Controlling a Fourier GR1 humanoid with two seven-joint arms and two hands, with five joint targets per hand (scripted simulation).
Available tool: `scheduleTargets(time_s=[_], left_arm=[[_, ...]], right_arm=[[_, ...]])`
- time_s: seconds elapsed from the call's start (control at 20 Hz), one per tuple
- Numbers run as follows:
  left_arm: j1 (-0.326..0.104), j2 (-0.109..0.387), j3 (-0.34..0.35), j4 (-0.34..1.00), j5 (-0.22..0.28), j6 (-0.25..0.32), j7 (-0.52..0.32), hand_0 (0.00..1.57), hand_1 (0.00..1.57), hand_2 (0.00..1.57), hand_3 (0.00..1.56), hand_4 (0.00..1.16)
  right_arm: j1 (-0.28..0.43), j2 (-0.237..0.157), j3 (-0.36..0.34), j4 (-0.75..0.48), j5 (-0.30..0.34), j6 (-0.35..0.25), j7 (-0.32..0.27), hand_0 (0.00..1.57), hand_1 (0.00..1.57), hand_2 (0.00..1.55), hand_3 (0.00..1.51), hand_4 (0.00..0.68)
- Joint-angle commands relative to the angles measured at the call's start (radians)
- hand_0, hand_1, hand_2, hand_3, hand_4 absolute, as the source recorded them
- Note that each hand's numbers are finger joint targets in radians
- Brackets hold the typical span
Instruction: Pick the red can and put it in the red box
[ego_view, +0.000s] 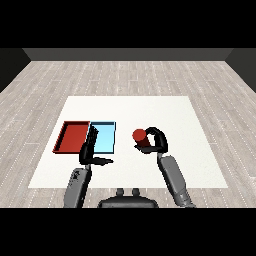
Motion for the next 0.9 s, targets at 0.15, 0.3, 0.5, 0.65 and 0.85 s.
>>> scheduleTargets(time_s=[0.15,0.3,0.5,0.65,0.85], left_arm=[[-0.063,-0.002,-0.193,0.046,0.007,0.172,0.082,0.00,0.00,0.00,0.00,0.00],[-0.137,-0.002,-0.211,0.167,0.059,0.179,0.029,0.00,0.00,0.00,0.00,0.00],[-0.171,-0.002,-0.205,0.167,0.060,0.182,0.093,0.00,0.00,0.00,0.00,0.00],[-0.119,-0.002,-0.263,0.220,0.100,0.199,0.015,0.00,0.00,0.00,0.00,0.00],[-0.174,-0.002,-0.316,0.266,0.135,0.240,0.017,0.00,0.00,0.00,0.00,0.00]], right_arm=[[-0.097,0.023,0.177,0.040,-0.040,-0.235,0.017,1.45,1.45,1.43,1.38,0.653],[-0.107,0.023,0.215,0.052,-0.103,-0.267,-0.006,1.45,1.45,1.43,1.38,0.647],[-0.185,0.023,0.253,0.157,-0.162,-0.319,-0.062,1.46,1.46,1.44,1.40,0.664],[-0.116,0.023,0.288,0.161,-0.171,-0.301,-0.122,1.46,1.46,1.44,1.39,0.639],[-0.181,0.023,0.281,0.183,-0.162,-0.337,-0.094,1.46,1.46,1.45,1.38,0.633]])
